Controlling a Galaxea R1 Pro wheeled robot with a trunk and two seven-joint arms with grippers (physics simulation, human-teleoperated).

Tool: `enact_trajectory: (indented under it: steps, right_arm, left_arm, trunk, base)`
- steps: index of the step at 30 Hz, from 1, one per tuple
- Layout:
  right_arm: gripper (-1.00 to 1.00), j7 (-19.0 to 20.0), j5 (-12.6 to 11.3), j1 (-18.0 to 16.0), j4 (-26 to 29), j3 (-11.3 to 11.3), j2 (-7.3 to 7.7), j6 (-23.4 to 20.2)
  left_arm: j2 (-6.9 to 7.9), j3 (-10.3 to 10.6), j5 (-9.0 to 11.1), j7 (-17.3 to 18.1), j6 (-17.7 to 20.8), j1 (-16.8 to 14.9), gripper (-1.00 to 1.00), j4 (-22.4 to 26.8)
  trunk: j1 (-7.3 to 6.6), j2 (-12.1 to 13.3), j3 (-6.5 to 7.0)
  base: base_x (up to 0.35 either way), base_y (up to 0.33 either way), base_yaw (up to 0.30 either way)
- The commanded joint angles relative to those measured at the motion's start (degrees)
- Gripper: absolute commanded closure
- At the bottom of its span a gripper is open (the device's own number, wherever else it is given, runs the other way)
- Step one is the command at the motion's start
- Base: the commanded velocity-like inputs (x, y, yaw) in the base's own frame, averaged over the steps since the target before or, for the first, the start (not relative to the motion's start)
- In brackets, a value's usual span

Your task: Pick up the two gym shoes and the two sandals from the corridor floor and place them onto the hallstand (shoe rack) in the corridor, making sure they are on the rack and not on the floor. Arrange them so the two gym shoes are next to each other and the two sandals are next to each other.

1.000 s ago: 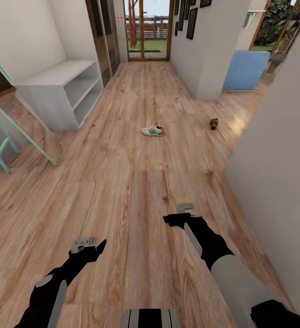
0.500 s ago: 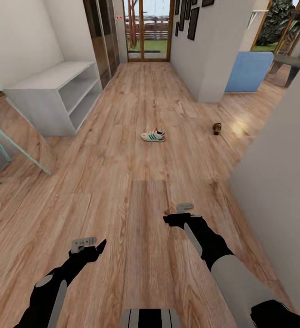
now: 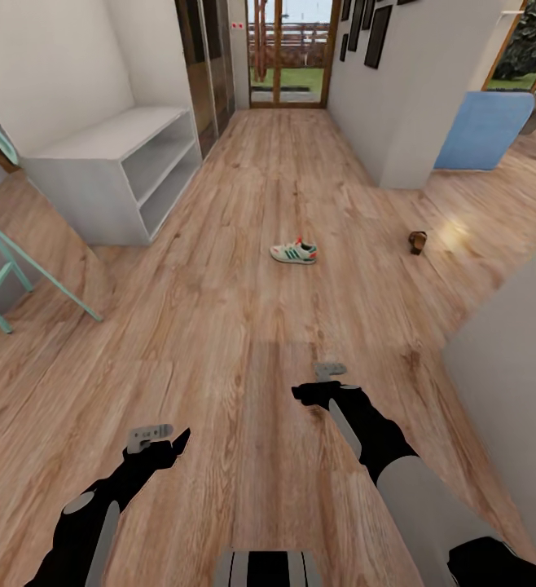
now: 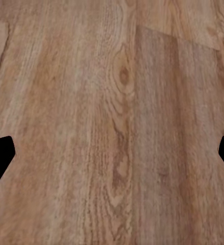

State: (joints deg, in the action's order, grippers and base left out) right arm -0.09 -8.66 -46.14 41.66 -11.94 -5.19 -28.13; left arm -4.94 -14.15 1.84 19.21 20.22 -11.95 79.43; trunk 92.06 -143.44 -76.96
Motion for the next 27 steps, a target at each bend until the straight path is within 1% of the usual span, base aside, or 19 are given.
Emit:
enact_trajectory:
  steps: [1,19,27]
  right_arm:
    - [-1.0,0.0,-0.01,0.0,0.0,0.0,0.0,0.0]
    - [-1.0,0.0,-0.01,0.0,0.0,-0.01,0.0,0.0]
    - [-1.0,0.0,-0.01,0.0,0.0,0.01,0.0,0.0]
  left_arm:
    - [0.0,0.0,0.0,0.01,0.0,0.0,-1.0,0.01]
    - [0.01,0.06,0.0,0.04,0.0,0.0,-1.0,0.02]
    - [0.0,0.09,0.0,0.02,0.0,0.0,-1.0,0.0]
  trunk:
    - [0.0,0.0,-0.03]
    - [0.0,0.0,-0.09]
    - [0.0,0.0,-0.09]
  base:
    - [0.333,0.082,0.064]
    - [0.33,0.116,0.007]
    - [0.324,0.055,0.0]
